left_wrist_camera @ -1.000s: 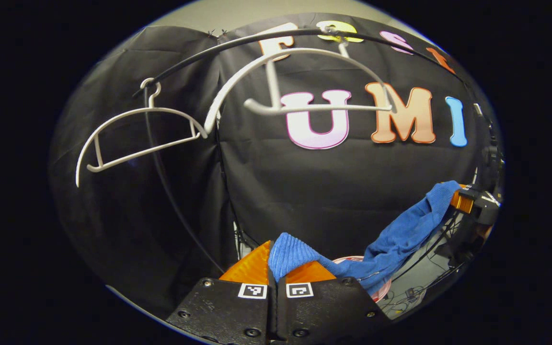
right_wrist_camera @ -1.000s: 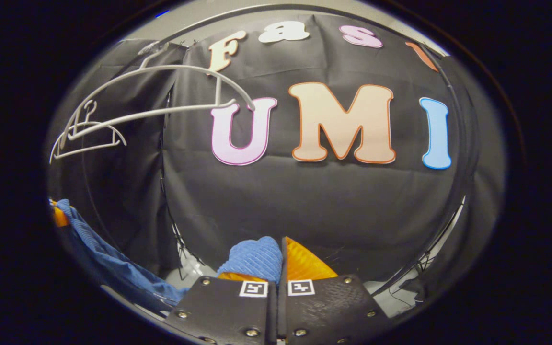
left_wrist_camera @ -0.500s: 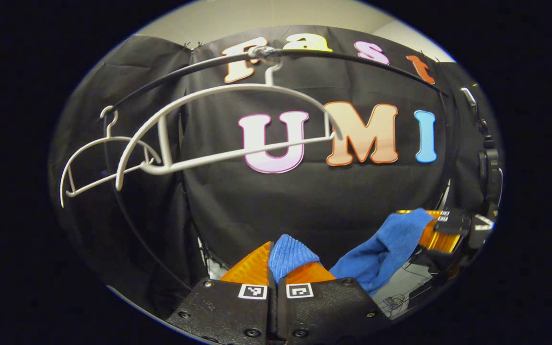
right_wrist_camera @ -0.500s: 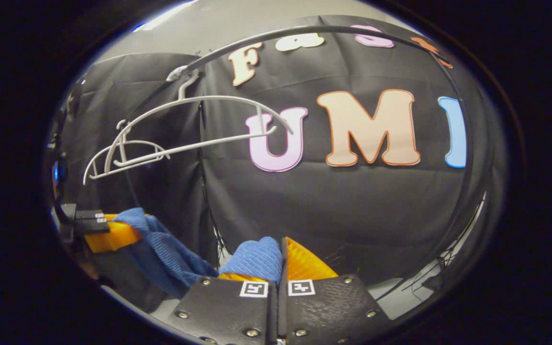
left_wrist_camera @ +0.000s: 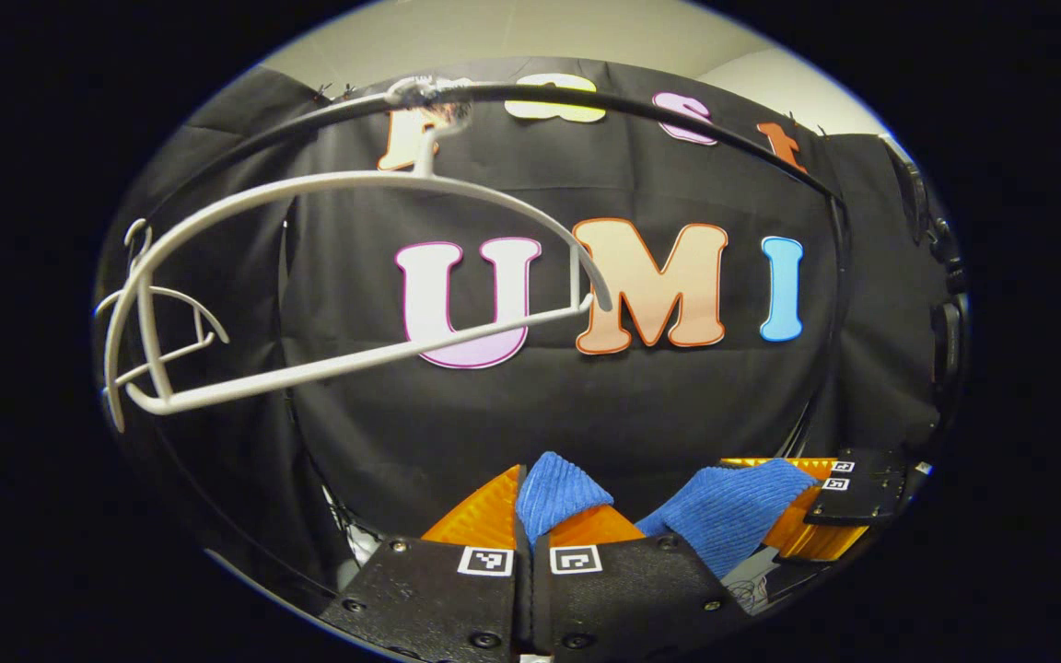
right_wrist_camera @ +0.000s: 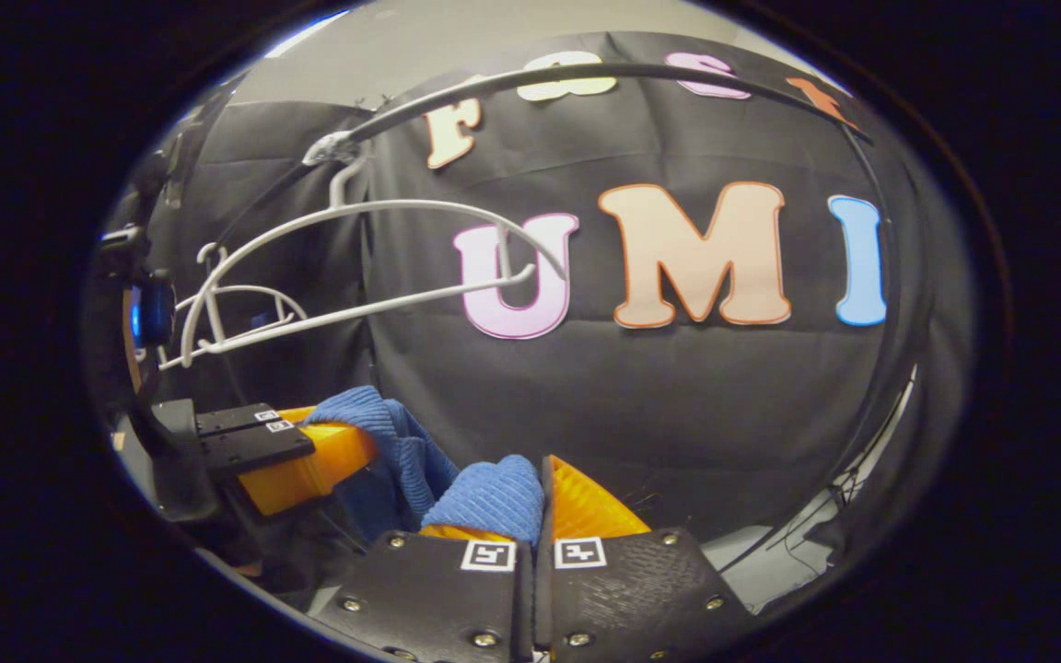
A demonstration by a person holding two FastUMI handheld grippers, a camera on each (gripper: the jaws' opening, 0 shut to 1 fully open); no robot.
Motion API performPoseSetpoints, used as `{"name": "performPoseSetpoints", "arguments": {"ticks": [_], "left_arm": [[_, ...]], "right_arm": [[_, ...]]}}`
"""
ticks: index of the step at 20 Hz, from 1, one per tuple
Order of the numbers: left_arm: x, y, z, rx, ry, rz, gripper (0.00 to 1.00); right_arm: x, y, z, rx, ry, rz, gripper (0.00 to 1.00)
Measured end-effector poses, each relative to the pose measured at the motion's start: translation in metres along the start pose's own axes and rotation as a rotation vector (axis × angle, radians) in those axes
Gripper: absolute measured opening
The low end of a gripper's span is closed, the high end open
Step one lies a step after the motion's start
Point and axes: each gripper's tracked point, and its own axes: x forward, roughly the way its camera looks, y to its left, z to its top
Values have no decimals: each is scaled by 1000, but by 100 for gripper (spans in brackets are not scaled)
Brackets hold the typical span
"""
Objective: Grasp the clothes on the hanger with both hands and then place them into the laundry hamper below.
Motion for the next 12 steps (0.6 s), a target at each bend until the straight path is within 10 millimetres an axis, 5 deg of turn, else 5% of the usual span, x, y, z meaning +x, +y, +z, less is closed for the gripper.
{"name": "performPoseSetpoints", "arguments": {"ticks": [6, 12], "left_arm": [[39, 10, -75, -36, 170, -46, 1], [74, 39, -163, -68, 345, -42, 1]], "right_arm": [[52, -12, -72, 12, 173, -51, 1], [78, -32, -140, 36, 329, -120, 2]]}}
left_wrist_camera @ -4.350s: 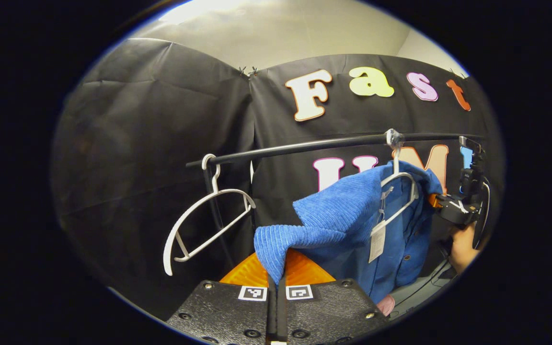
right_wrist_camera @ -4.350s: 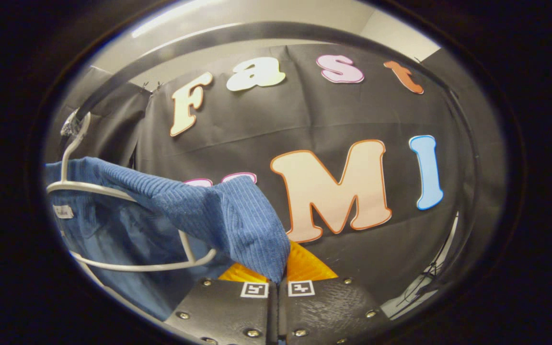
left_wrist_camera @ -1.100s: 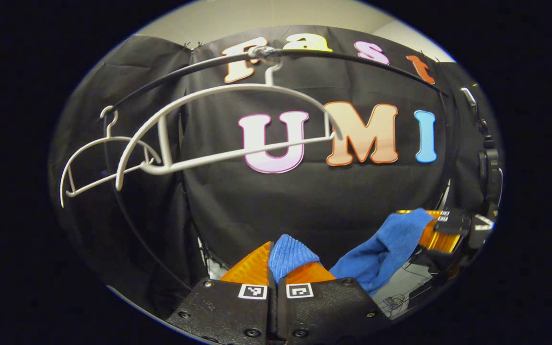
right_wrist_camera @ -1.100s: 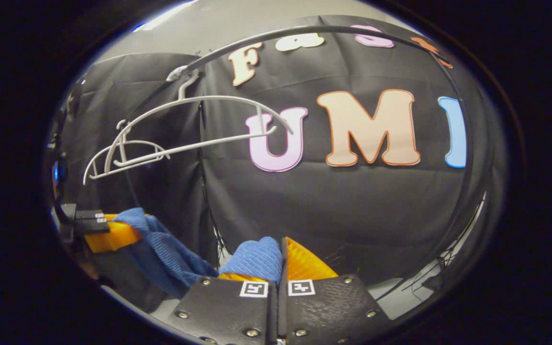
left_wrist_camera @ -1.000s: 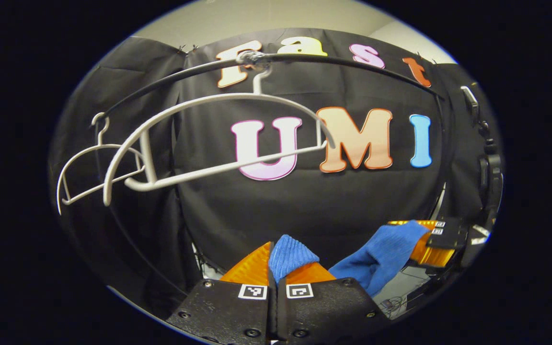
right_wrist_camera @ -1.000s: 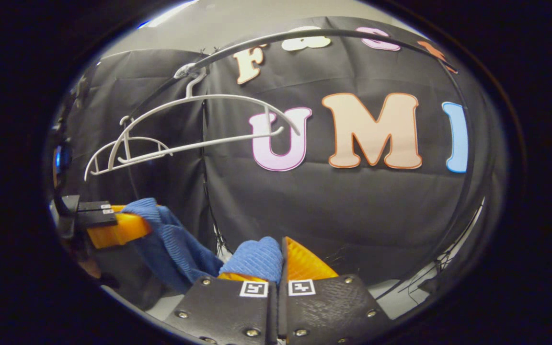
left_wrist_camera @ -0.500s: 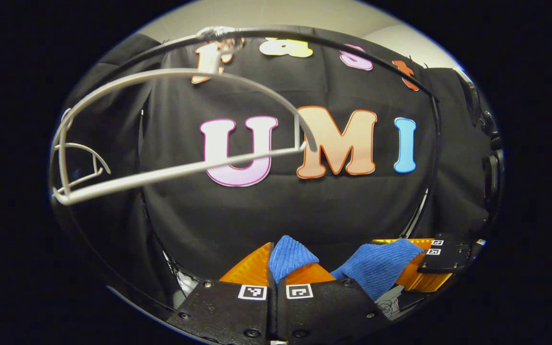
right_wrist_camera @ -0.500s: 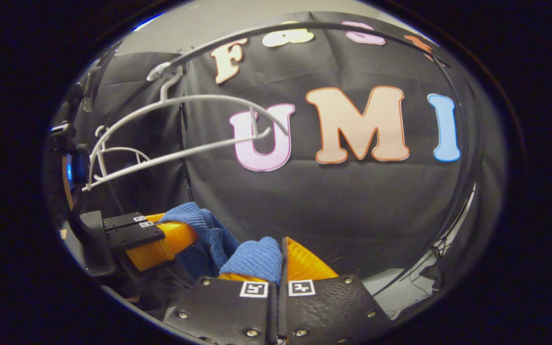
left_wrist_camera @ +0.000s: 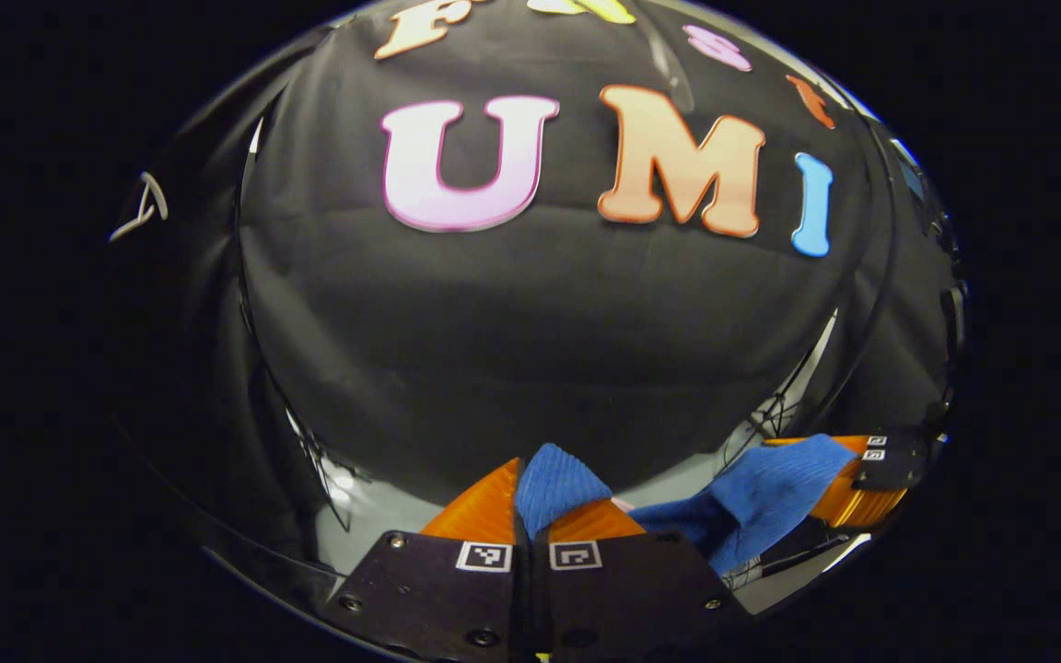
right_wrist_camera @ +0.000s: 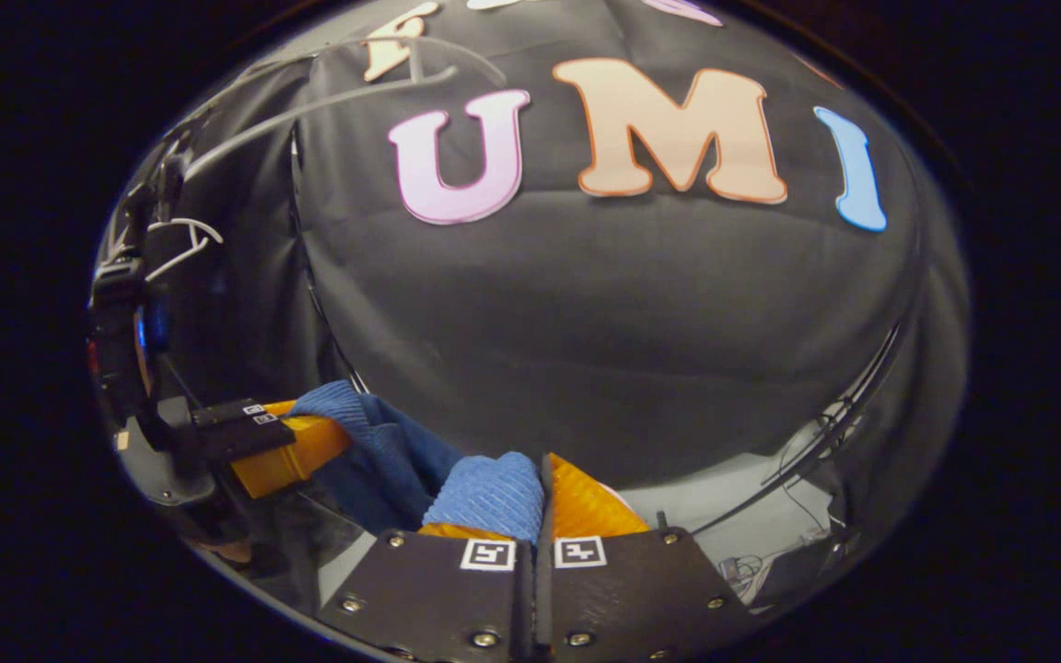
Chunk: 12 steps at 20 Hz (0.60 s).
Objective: Grasp the clothes on the hanger with both hands and then place them into the laundry hamper below.
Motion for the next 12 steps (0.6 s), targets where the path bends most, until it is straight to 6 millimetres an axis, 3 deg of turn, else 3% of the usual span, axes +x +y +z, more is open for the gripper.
{"name": "performPoseSetpoints", "arguments": {"ticks": [5, 8, 12], "left_arm": [[26, 16, -51, 18, 91, -5, 1], [40, 13, -77, 7, 144, -16, 2], [48, 9, -131, 11, 270, -35, 1]], "right_arm": [[24, 2, -45, 22, 135, -12, 2], [28, 14, -78, 69, 235, 36, 2], [45, 17, -123, 85, 361, 36, 2]]}}
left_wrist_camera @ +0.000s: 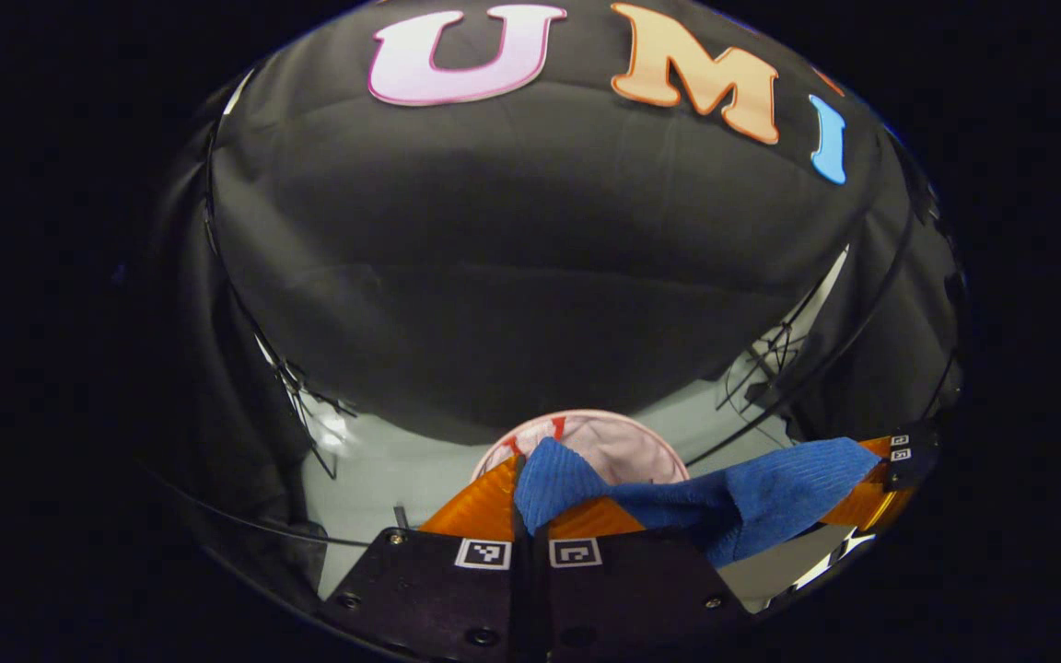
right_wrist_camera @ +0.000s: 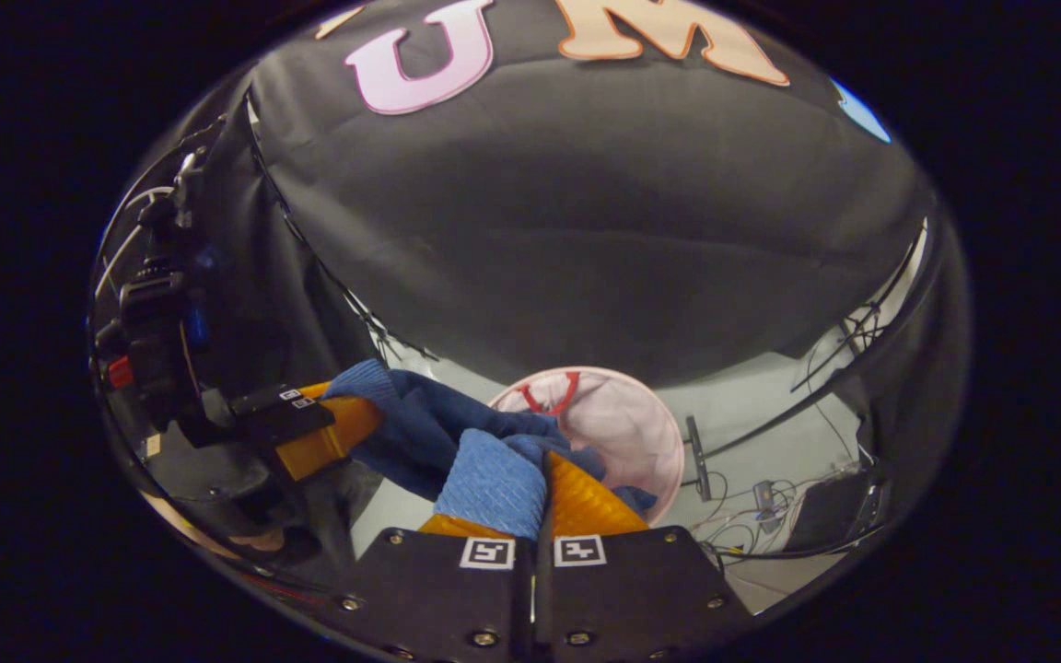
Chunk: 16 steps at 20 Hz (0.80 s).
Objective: Grasp the clothes on the hanger with both hands and then place them into the laundry hamper below.
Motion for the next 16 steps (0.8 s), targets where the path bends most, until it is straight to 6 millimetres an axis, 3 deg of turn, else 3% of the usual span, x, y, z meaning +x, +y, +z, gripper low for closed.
{"name": "performPoseSetpoints", "arguments": {"ticks": [3, 6, 9, 13, 16], "left_arm": [[15, -5, -39, -4, 104, -25, 1], [31, -6, -62, 9, 176, -12, 1], [50, -2, -83, 10, 260, 7, 1], [68, -3, -84, -15, 327, 8, 2], [69, 1, -85, -44, 373, 35, 2]], "right_arm": [[21, -5, -31, 64, 82, 3, 2], [40, -14, -49, 103, 159, -7, 2], [44, -26, -67, 124, 212, -33, 2], [53, -43, -70, 143, 245, -60, 2], [58, -52, -62, 150, 237, -73, 3]]}}
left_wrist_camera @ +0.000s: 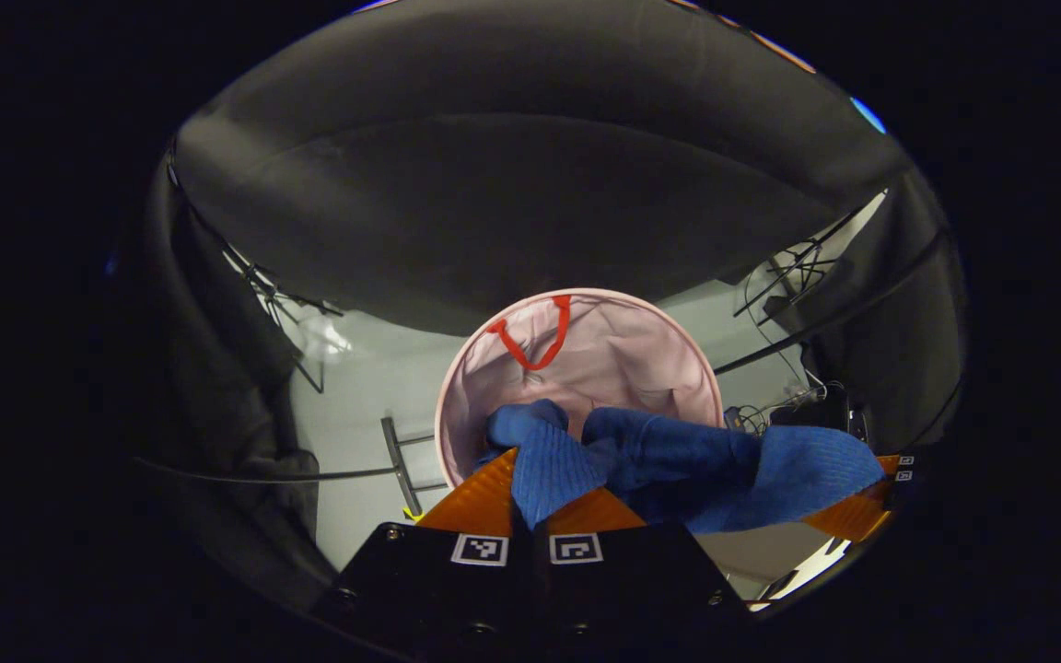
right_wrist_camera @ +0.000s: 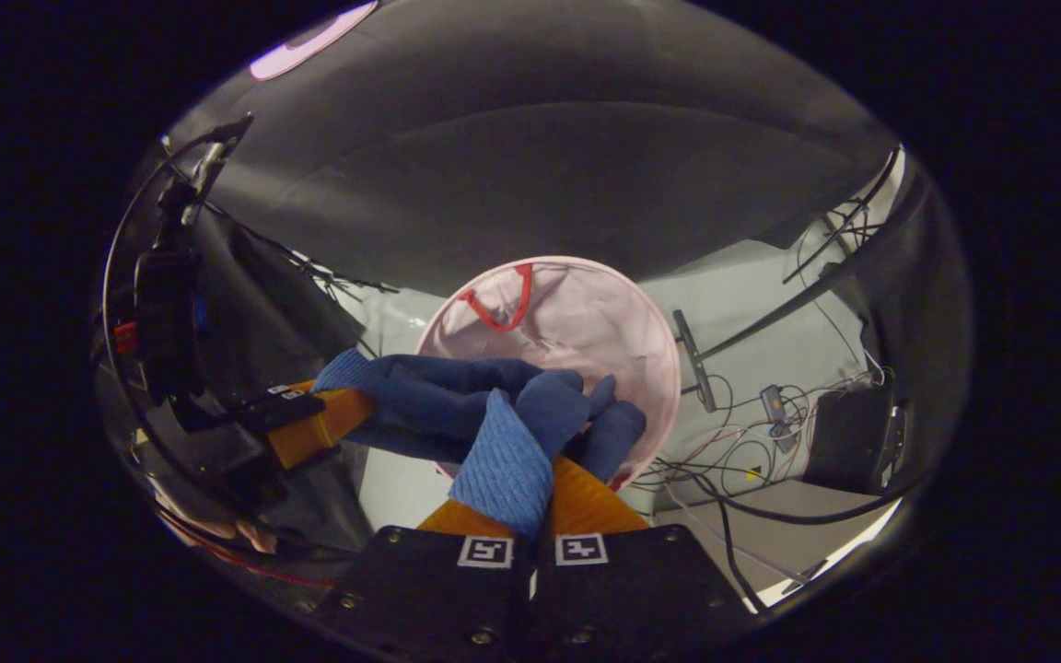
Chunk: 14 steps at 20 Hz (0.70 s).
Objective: Grasp the clothes on the hanger with both hands and then place them into the laundry hamper below.
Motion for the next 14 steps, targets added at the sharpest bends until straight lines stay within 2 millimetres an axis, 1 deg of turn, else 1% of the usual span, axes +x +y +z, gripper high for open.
{"name": "performPoseSetpoints", "arguments": {"ticks": [2, 4, 5, 6, 7, 8, 9, 10, 11, 12, 13, 14], "left_arm": [[-7, -3, -1, -3, 1, 14, 5], [-22, -10, -1, -11, -28, 10, 8], [-32, -14, 3, -4, -55, 9, 12], [-42, -14, 9, 10, -96, 28, 21], [-48, -14, 11, 24, -122, 40, 24], [-57, -13, 11, 23, -147, 49, 35], [-65, -13, 12, 20, -158, 51, 46], [-76, -15, 9, 7, -171, 54, 57], [-87, -17, 8, -9, -187, 55, 57], [-99, -18, 9, -23, -210, 60, 58], [-111, -21, 9, -31, -238, 65, 60], [-126, -20, 10, -35, -274, 77, 70]], "right_arm": [[-2, 3, 5, 9, -26, 19, 4], [-6, 4, 13, 14, -64, 32, 8], [-16, 4, 10, 12, -74, 42, 20], [-25, 6, 10, 11, -88, 55, 21], [-32, 9, 9, 3, -103, 64, 23], [-41, 10, 11, -15, -125, 64, 29], [-50, 12, 12, -35, -150, 71, 39], [-59, 16, 12, -56, -171, 81, 45], [-69, 21, 10, -73, -195, 88, 56], [-81, 24, 9, -92, -223, 98, 47], [-92, 28, 6, -108, -254, 106, 58], [-103, 29, 7, -123, -285, 105, 70]]}}
